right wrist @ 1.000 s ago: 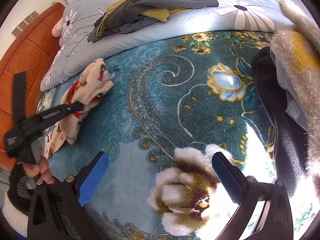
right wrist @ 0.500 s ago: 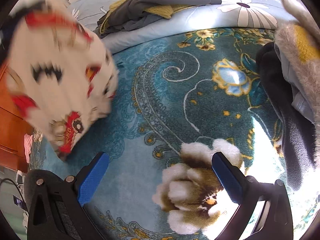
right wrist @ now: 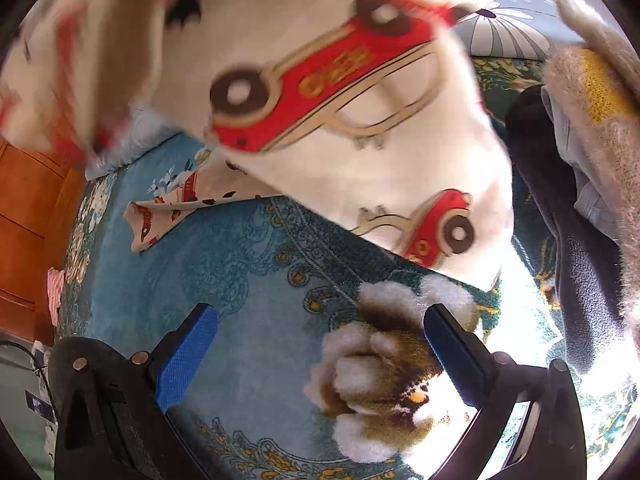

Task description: Fold clothes

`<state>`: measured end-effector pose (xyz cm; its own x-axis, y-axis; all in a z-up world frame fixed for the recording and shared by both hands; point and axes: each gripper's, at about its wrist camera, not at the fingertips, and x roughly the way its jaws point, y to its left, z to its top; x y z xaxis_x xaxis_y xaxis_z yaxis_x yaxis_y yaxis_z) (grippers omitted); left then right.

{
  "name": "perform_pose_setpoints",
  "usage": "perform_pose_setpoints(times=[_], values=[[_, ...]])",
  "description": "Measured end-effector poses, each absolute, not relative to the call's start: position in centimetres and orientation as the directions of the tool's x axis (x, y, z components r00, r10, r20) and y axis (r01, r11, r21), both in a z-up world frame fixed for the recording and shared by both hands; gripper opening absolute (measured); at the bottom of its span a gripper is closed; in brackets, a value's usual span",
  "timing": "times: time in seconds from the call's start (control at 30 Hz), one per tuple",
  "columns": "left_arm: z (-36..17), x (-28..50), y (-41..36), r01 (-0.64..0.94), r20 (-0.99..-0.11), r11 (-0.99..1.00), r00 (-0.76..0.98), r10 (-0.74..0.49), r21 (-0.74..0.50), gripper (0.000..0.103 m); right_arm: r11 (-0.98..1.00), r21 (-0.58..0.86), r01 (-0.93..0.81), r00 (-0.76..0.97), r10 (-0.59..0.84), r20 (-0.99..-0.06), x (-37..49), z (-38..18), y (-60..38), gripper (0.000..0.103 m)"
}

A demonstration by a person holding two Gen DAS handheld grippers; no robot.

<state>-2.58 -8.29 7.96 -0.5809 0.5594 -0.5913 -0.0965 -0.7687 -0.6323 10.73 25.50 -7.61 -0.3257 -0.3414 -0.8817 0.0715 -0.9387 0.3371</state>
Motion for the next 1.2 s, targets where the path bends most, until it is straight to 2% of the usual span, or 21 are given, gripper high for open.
perform_pose_setpoints(times=[0.23, 0.43, 0.53, 0.67, 0.8, 0.83, 0.87, 0.93, 1.07, 1.2], values=[[-3.5, 3.0, -23.6, 0.302, -0.786, -0.787, -0.517, 0.339, -0.538, 0.007, -0.943, 0.322, 0.088, -0.3, -0.334, -0.894, 10.8, -8.1, 24.8, 0.103], [-7.8, 8.0, -31.8, 0.519, -0.819, -0.67, -0.516, 0.249, -0.531, 0.006, -0.948, 0.301, 0.103, -0.271, -0.318, -0.908, 10.6, -8.8, 23.9, 0.103], [-8.3, 9.3, -32.2, 0.519, -0.825, -0.674, -0.504, 0.256, -0.526, 0.003, -0.949, 0.294, 0.118, -0.255, -0.315, -0.914, 10.6, -9.2, 23.0, 0.103], [-6.7, 8.1, -27.2, 0.38, -0.853, -0.804, -0.444, 0.274, -0.457, 0.004, -0.947, 0.289, 0.139, -0.231, -0.314, -0.921, 10.8, -9.6, 21.5, 0.103], [-3.5, 5.7, -19.3, 0.156, -0.864, -0.915, -0.419, 0.279, -0.371, 0.014, -0.938, 0.302, 0.168, -0.234, -0.335, -0.912, 10.9, -9.3, 20.3, 0.103], [-3.9, 5.4, -17.2, 0.102, -0.878, -0.939, -0.4, 0.264, -0.329, 0.028, -0.937, 0.302, 0.173, -0.239, -0.338, -0.91, 10.9, -9.2, 20.2, 0.103], [-4.3, 5.2, -15.0, 0.047, -0.891, -0.957, -0.382, 0.246, -0.285, 0.05, -0.937, 0.304, 0.172, -0.243, -0.339, -0.909, 10.9, -9.1, 20.2, 0.103], [-5.1, 4.8, -10.6, -0.066, -0.914, -0.978, -0.348, 0.207, -0.197, 0.07, -0.938, 0.308, 0.158, -0.252, -0.34, -0.906, 10.8, -8.9, 20.7, 0.103], [-6.6, 3.9, -1.9, -0.296, -0.949, -0.955, -0.296, 0.113, -0.022, 0.072, -0.943, 0.312, 0.114, -0.269, -0.331, -0.904, 10.8, -8.8, 22.7, 0.103], [-8.2, 3.0, 6.8, -0.513, -0.964, -0.847, -0.267, 0.005, 0.138, 0.072, -0.95, 0.307, 0.061, -0.286, -0.312, -0.906, 10.5, -8.8, 25.0, 0.103]])
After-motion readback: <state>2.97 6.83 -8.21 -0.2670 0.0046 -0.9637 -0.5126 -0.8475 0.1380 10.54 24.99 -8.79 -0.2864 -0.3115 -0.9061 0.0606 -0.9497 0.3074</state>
